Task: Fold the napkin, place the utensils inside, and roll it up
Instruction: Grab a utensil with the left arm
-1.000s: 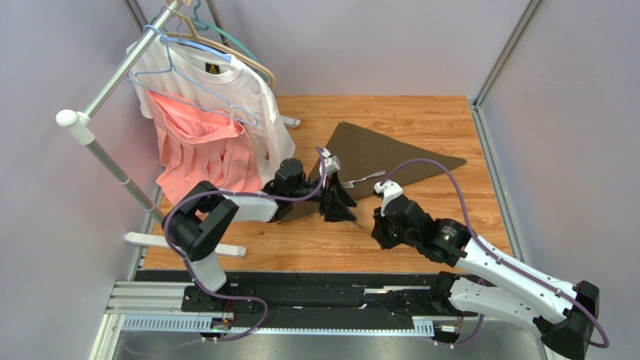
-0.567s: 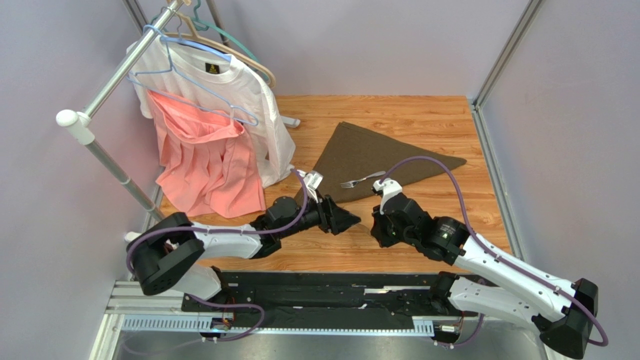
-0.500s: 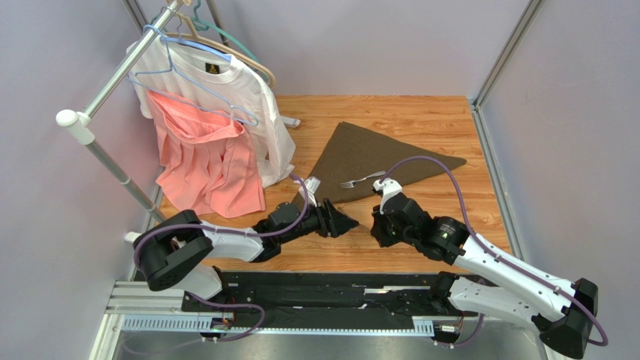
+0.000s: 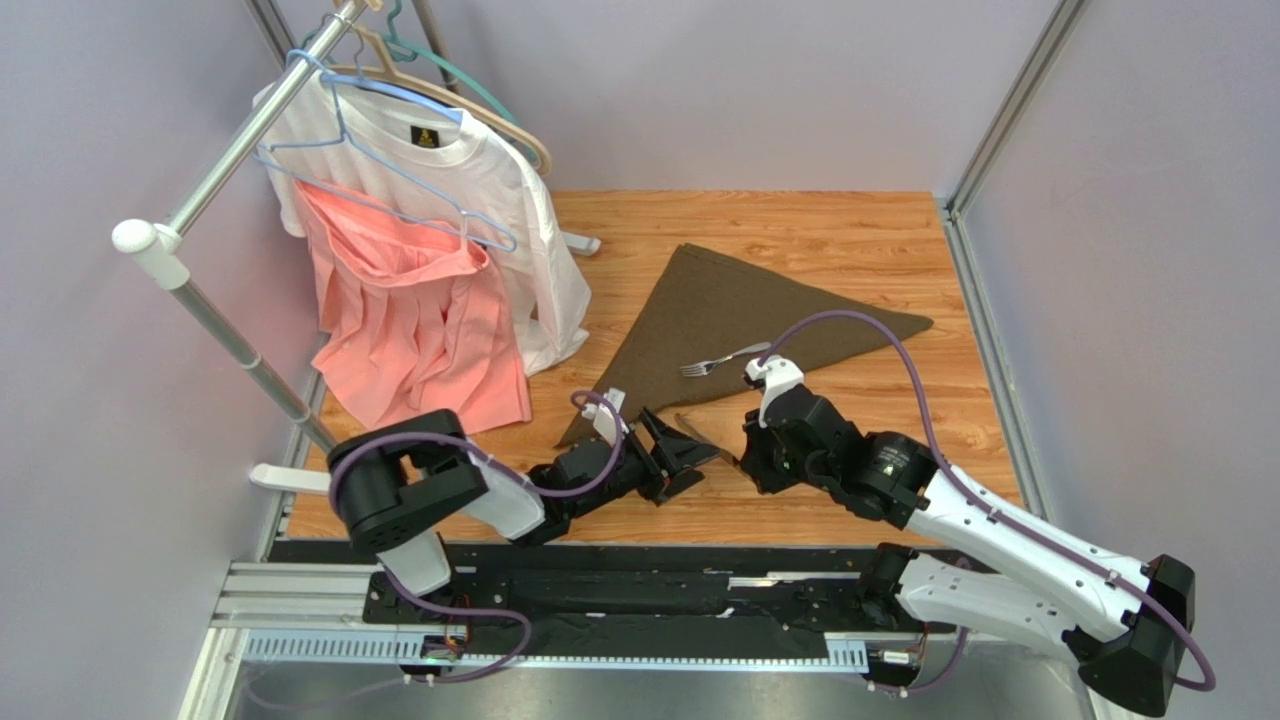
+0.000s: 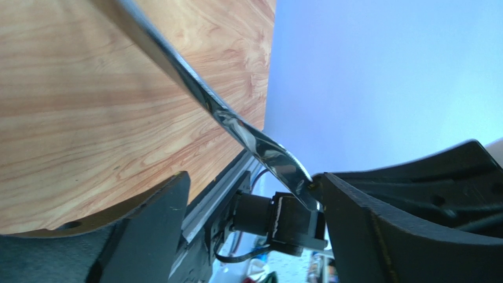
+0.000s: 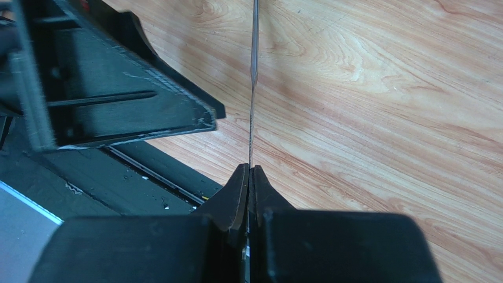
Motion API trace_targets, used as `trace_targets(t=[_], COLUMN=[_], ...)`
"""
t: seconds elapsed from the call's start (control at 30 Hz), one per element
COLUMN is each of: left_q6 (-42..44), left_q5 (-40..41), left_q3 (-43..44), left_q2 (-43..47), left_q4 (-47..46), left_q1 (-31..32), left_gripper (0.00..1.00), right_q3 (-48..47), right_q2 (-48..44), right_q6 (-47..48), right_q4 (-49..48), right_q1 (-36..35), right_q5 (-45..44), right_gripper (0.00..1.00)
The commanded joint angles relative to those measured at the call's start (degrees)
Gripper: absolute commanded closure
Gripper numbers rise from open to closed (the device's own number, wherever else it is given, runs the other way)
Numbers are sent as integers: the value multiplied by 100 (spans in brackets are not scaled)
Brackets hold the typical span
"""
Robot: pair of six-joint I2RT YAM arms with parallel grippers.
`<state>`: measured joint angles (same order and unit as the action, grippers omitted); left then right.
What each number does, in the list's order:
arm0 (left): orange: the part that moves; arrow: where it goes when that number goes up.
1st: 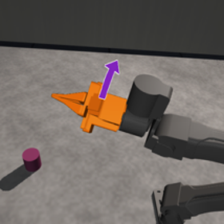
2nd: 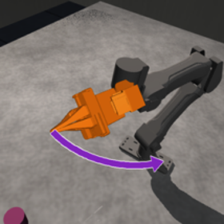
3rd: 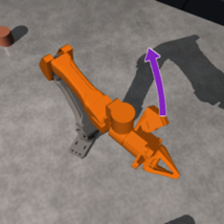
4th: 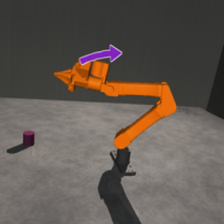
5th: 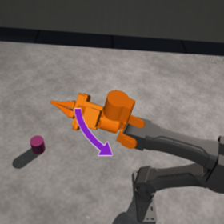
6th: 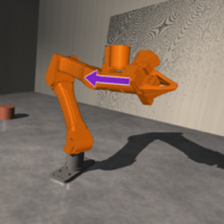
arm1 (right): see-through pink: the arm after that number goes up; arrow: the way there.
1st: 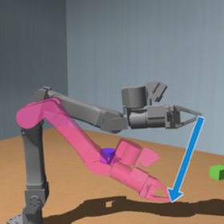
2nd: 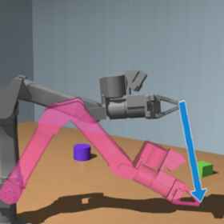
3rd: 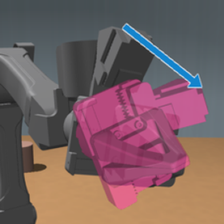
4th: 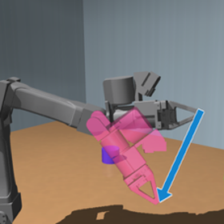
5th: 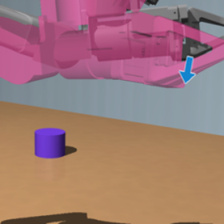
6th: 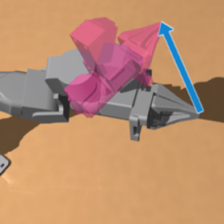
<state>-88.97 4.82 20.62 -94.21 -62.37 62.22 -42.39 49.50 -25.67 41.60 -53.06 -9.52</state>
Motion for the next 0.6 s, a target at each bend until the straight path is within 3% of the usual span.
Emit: trace_targets(t=[0.0, 0.1, 0.57], left_q6=[-1437, -1588, -1738], left_q5=[248, 449, 986], left_q3=[91, 144, 416], left_q2=[-816, -1379, -1327], left_q4=[-1302, -2068, -1805], left_q1=[133, 159, 230], left_gripper=[1, 1, 1], right_q3=[-234, -208, -67], right_q2=[-19, -19, -36], right_q6=[-70, -87, -166], right_q4=[-258, -258, -302], right_q1=[15, 24, 15], right_q5=[11, 47, 143], right_gripper=[100, 100, 100])
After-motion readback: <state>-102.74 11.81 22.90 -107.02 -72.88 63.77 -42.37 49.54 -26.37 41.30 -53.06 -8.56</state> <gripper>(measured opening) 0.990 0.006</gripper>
